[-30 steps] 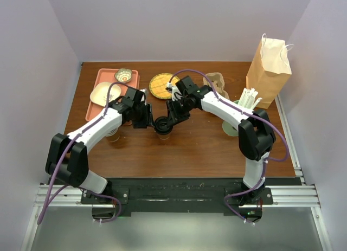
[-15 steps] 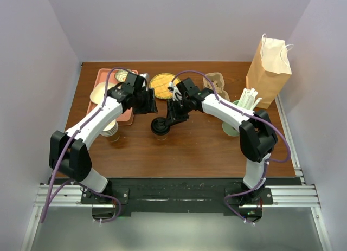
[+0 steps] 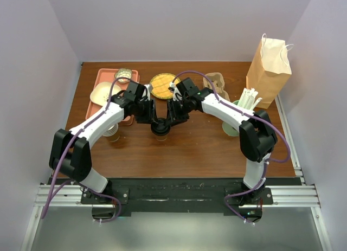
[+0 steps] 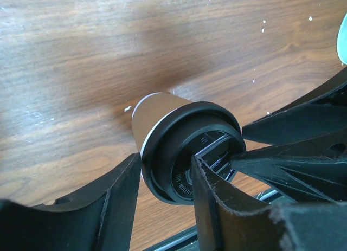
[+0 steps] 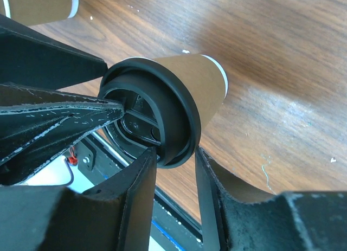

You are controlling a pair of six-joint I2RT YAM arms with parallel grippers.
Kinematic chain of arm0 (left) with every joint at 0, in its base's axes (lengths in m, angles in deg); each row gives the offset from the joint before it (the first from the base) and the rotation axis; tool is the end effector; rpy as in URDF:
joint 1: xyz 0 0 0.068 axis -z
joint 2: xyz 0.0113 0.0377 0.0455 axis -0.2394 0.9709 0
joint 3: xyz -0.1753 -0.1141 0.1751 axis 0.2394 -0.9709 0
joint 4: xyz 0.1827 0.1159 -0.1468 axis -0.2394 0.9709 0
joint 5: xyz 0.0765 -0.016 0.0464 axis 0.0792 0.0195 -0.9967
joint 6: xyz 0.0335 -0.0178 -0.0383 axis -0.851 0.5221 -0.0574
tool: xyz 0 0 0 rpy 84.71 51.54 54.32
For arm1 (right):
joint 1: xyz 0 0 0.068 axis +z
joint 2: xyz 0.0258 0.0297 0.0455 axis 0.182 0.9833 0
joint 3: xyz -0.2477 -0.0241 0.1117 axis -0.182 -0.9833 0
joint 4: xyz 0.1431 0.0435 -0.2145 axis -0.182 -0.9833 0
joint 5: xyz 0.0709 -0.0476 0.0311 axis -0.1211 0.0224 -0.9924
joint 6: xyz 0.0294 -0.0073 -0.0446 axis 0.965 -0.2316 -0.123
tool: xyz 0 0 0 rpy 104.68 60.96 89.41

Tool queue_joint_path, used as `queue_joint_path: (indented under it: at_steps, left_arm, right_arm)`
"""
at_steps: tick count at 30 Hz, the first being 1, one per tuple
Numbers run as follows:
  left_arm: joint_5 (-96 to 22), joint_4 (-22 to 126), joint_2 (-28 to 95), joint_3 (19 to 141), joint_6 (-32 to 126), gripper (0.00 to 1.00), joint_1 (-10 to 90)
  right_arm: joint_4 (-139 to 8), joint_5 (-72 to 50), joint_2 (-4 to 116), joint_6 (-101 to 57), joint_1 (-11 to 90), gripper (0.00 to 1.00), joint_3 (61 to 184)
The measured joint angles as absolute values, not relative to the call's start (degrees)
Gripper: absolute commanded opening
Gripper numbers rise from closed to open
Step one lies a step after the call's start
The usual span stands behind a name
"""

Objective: Pack the takeout coffee

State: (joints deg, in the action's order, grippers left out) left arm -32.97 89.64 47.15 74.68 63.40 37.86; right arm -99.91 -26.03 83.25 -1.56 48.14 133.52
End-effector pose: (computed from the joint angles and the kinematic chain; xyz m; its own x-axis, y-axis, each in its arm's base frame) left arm 0.2914 -0.1381 0.2504 -0.9161 -0.1004 -0.3881 0.0760 0.9070 -0.4141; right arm 0.3170 0.2622 0.2400 -0.9224 -0.1832 -0.3399 -0.3512 0.7642 0.5411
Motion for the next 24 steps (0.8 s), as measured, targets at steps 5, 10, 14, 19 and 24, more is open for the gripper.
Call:
queue_joint_path:
  at_steps: [5, 10, 14, 19, 24]
  left_arm:
    - [-32.6, 88.5, 47.1, 74.4, 62.8, 0.43, 37.9]
    - [-32.3, 86.5, 47.1, 73.5, 62.9, 0.42, 37.9]
    - [-31.9, 84.5, 46.9, 72.3, 62.9, 0.41, 37.9]
    - [-31.7, 83.1, 46.2, 71.1, 62.9, 0.41, 37.9]
    - [-31.4, 82.0, 45.9, 70.5, 62.9, 0.41, 37.9]
  right_arm:
    - [-101.0, -25.9, 83.0, -1.4, 48.3, 0.38, 133.8]
    - [-101.6, -26.4, 81.4, -1.2, 48.2, 0.36, 133.5]
    - [-101.3, -27.6, 77.6, -1.2, 47.7, 0.33, 130.8]
    - [-100.9, -28.1, 74.8, -1.2, 46.7, 0.29, 128.1]
    - [-100.8, -27.7, 75.0, -1.2, 44.8, 0.29, 127.7]
